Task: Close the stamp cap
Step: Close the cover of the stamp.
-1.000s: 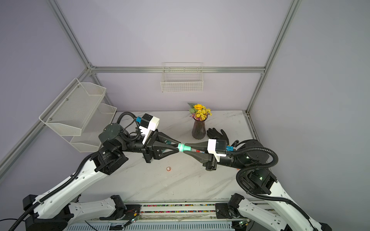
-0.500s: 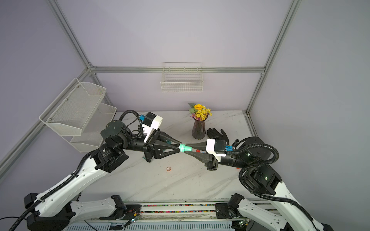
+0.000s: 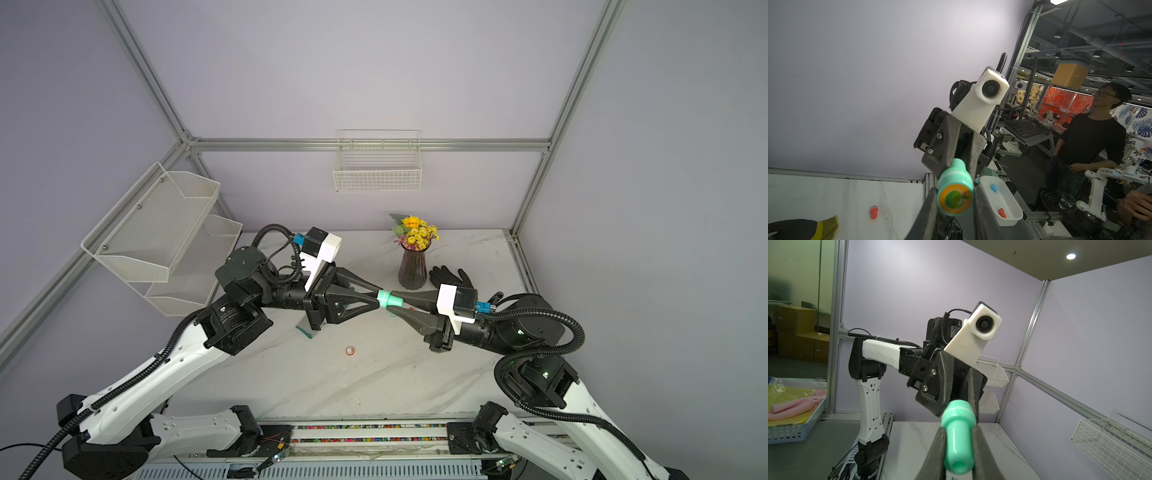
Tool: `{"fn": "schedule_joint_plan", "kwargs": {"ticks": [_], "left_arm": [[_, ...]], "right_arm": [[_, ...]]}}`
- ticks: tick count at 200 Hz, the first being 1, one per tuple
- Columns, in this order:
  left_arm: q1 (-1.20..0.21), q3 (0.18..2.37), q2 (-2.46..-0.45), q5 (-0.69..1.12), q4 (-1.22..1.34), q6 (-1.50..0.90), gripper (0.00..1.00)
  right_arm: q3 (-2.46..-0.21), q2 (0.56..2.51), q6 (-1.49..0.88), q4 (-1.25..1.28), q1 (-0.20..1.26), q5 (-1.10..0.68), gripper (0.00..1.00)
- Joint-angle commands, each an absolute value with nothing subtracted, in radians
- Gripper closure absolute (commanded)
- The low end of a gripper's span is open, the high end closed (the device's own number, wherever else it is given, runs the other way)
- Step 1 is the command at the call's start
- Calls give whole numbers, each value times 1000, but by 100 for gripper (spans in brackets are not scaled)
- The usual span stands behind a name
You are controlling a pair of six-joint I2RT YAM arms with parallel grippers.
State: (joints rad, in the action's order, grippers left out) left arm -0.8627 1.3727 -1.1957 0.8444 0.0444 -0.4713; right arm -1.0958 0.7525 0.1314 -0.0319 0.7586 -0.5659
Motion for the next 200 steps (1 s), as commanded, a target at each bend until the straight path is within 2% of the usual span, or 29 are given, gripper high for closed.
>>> {"fn": "schedule_joint_plan", "kwargs": {"ticks": [1,51,83,110,126,155,200], "left_arm": [[-919,1378,-1245,868,18,-425,91],[-919,1415,-1240,895,-107,-329,91],[-919,1444,-1216,861,-287,-220,91],[-917,1462,-1180,782,-377,-132,89],[-916,1461,-1155,737,-388,-122,83],[-913,1459,-1107,625,-436,-92,62],[-907,1417,-985,437,-533,-59,44]], "right_arm": [[-1049,815,-26,71,767,-616,100],[-1105,872,-134,-59,767,-793,100],[-1114,880,-195,-82,767,-825,100],[-1125,874,-170,-138,766,-777,100],[-1120,861,-144,-158,767,-750,100],[-1118,834,-88,-230,767,-687,100],[-1088,774,-13,-387,766,-527,100]]}}
